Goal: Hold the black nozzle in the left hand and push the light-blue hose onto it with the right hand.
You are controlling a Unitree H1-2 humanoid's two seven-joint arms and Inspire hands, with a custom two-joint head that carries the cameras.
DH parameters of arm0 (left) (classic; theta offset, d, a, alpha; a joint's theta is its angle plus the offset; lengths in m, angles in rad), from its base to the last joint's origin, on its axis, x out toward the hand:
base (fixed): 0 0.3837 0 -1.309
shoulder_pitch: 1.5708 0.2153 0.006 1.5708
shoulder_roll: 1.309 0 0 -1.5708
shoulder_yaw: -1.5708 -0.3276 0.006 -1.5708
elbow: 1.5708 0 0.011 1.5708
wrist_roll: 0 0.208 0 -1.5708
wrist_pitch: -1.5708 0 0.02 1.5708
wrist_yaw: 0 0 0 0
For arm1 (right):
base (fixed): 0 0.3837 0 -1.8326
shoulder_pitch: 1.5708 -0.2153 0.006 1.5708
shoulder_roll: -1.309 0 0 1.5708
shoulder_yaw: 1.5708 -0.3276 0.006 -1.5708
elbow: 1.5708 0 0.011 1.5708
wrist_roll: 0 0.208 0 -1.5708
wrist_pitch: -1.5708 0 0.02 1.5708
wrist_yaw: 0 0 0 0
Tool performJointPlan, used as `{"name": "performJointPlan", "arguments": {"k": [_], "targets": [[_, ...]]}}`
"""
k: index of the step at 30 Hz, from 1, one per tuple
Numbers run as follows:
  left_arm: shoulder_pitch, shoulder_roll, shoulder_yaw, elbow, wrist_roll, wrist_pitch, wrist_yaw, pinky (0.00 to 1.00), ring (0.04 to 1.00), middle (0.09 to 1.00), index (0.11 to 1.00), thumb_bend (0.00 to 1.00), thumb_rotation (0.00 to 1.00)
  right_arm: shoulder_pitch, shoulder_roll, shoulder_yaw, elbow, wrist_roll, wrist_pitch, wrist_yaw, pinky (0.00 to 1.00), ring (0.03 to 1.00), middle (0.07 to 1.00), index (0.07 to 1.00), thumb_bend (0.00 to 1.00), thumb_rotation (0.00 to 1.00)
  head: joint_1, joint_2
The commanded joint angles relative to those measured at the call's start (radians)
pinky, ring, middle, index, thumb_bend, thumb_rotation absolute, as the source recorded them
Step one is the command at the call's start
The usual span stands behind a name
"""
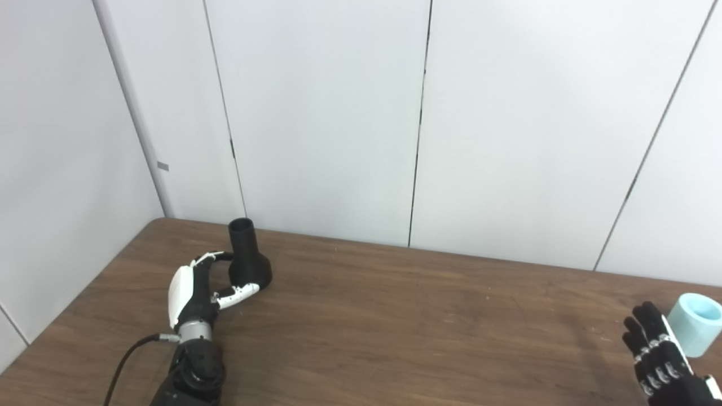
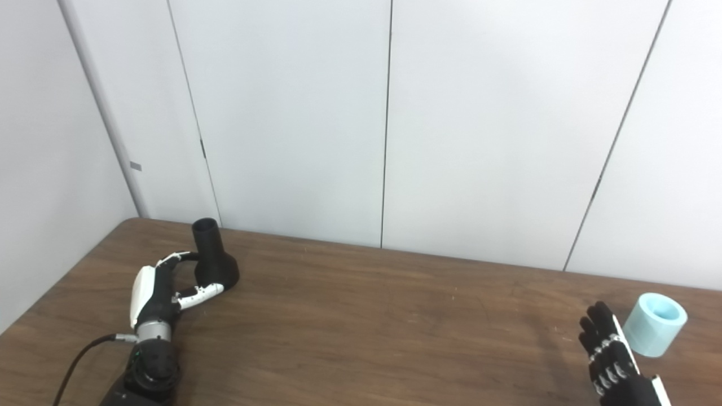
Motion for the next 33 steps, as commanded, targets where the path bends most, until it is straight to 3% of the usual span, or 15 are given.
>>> {"name": "performJointPlan", "arguments": {"k": [1,18,33], "targets": [[-0.030,0.005,-0.004,0.005,-0.006,-0.015,-0.012,1.00,0.971,0.880,0.626,0.84,0.21,0.075,0.026,0.003,0.047,0.008,0.001,-0.004,1.00,1.000,1.000,1.000,0.83,0.99,0.001,0.001],[-0.051,0.009,-0.030,0.034,0.026,-0.017,-0.007,1.00,0.946,0.863,0.647,0.84,0.22,0.083,0.030,0.005,0.024,0.006,0.025,-0.017,1.00,1.000,1.000,1.000,0.82,0.99,-0.009,0.006],[-0.073,0.008,-0.025,0.067,0.006,-0.032,-0.013,0.89,0.931,0.863,0.645,0.84,0.21,0.087,0.030,0.005,0.012,0.005,0.030,-0.017,1.00,1.000,1.000,1.000,0.81,0.98,-0.011,0.012]]}}
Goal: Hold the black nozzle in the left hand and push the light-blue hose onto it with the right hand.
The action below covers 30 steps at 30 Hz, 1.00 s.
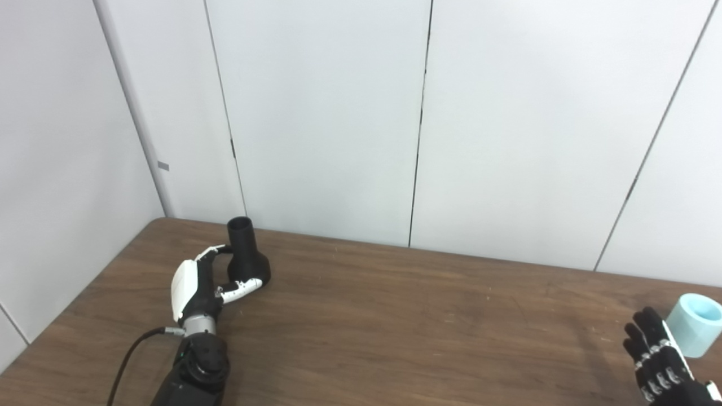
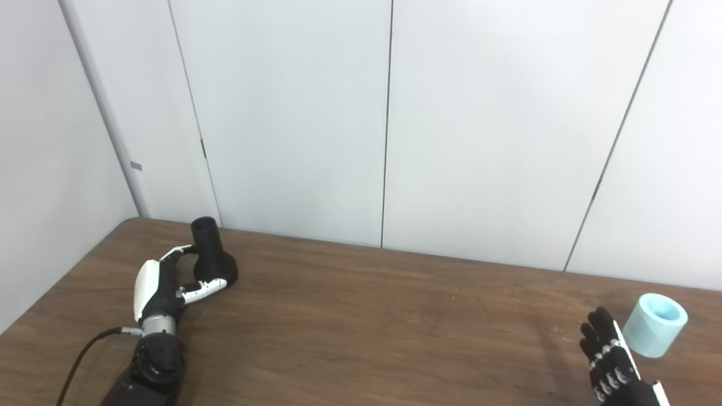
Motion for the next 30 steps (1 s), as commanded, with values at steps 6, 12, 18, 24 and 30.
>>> {"name": "performJointPlan", "arguments": {"k": [6,12,18,24,30], "targets": [[-0.022,0.006,-0.005,-0.016,-0.008,0.008,-0.023,0.89,0.926,0.863,0.621,0.82,0.19,0.073,0.027,0.005,0.025,0.007,0.001,-0.003,1.00,1.000,1.000,1.000,0.81,0.98,-0.002,0.008],[-0.027,-0.002,0.003,0.008,-0.024,-0.003,-0.018,0.93,0.929,0.852,0.508,0.57,0.09,0.073,0.025,0.004,0.024,0.008,0.003,-0.002,1.00,1.000,1.000,1.000,0.81,0.98,-0.001,0.011],[-0.037,0.003,-0.009,0.027,-0.027,-0.004,-0.026,0.94,0.926,0.803,0.485,0.52,0.07,0.071,0.028,0.007,0.018,0.005,0.008,-0.005,1.00,1.000,1.000,1.000,0.81,0.99,-0.006,0.017],[-0.028,0.011,-0.024,0.011,-0.022,0.013,-0.036,0.92,0.914,0.767,0.485,0.52,0.07,0.077,0.029,0.009,0.002,0.001,0.016,-0.007,1.00,1.000,1.000,1.000,0.81,0.99,-0.009,0.020],[-0.024,0.010,-0.029,0.003,-0.021,0.030,-0.046,0.99,0.913,0.763,0.484,0.52,0.06,0.079,0.029,0.008,-0.008,0.000,0.021,-0.007,1.00,1.000,1.000,1.000,0.81,0.99,-0.010,0.025]]}}
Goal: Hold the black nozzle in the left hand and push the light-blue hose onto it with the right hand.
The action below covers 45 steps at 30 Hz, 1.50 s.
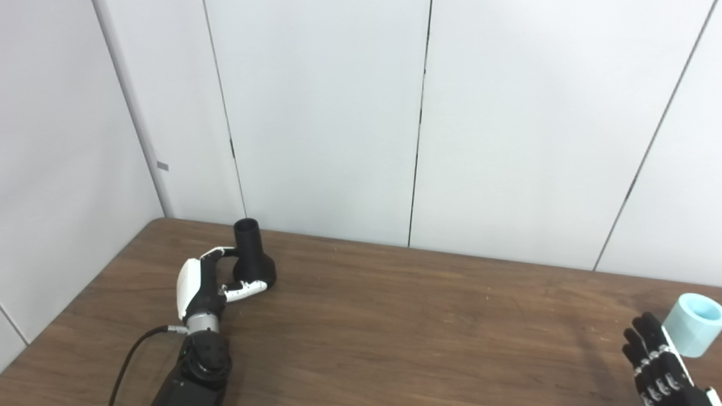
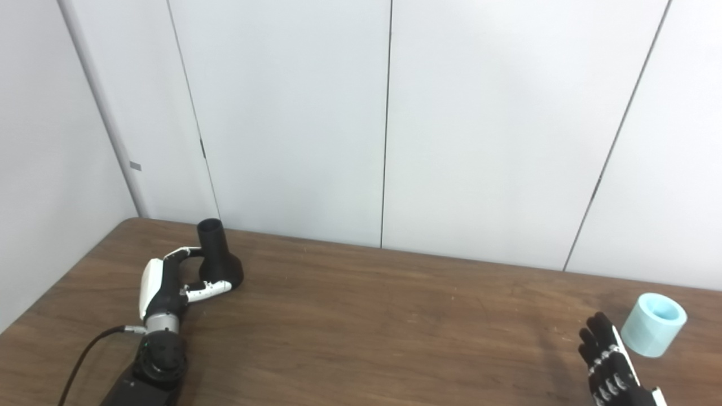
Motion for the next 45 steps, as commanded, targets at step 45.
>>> {"name": "performJointPlan", "arguments": {"k": [45], "targets": [[0.067,-0.122,-0.279,-0.126,0.151,-0.014,-0.121,1.00,0.926,0.779,0.483,0.52,0.07,0.062,0.053,0.019,-0.065,-0.037,0.066,-0.032,1.00,1.000,1.000,1.000,0.80,0.99,-0.097,0.049]]}}
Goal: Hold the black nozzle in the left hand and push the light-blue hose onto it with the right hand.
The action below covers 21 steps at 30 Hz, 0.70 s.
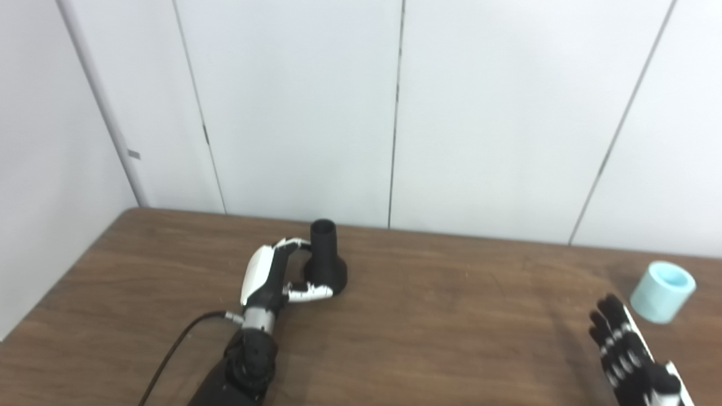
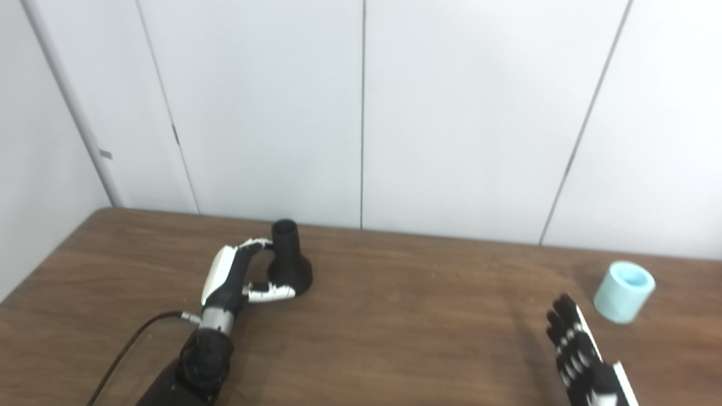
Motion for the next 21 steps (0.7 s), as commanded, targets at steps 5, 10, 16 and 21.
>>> {"name": "performJointPlan", "arguments": {"k": [5,10,16,21], "targets": [[0.049,-0.019,-0.067,0.001,0.055,-0.006,-0.052,1.00,0.929,0.777,0.483,0.52,0.07,0.023,0.031,0.018,-0.007,-0.008,0.005,-0.023,1.00,1.000,1.000,1.000,0.80,0.99,-0.029,0.006],[0.073,-0.017,-0.098,-0.030,0.073,-0.019,-0.081,1.00,0.930,0.778,0.483,0.52,0.07,0.024,0.042,0.028,-0.025,-0.022,0.015,-0.037,1.00,1.000,1.000,1.000,0.80,0.99,-0.049,0.013],[0.107,-0.019,-0.122,-0.076,0.077,-0.032,-0.114,1.00,0.929,0.778,0.483,0.52,0.07,0.023,0.060,0.044,-0.049,-0.046,0.028,-0.056,1.00,1.000,1.000,1.000,0.79,0.99,-0.086,0.022],[0.140,-0.028,-0.144,-0.133,0.069,-0.030,-0.167,1.00,0.927,0.784,0.483,0.52,0.07,0.025,0.076,0.055,-0.082,-0.071,0.058,-0.078,1.00,1.000,1.000,1.000,0.79,1.00,-0.115,0.033]]}}
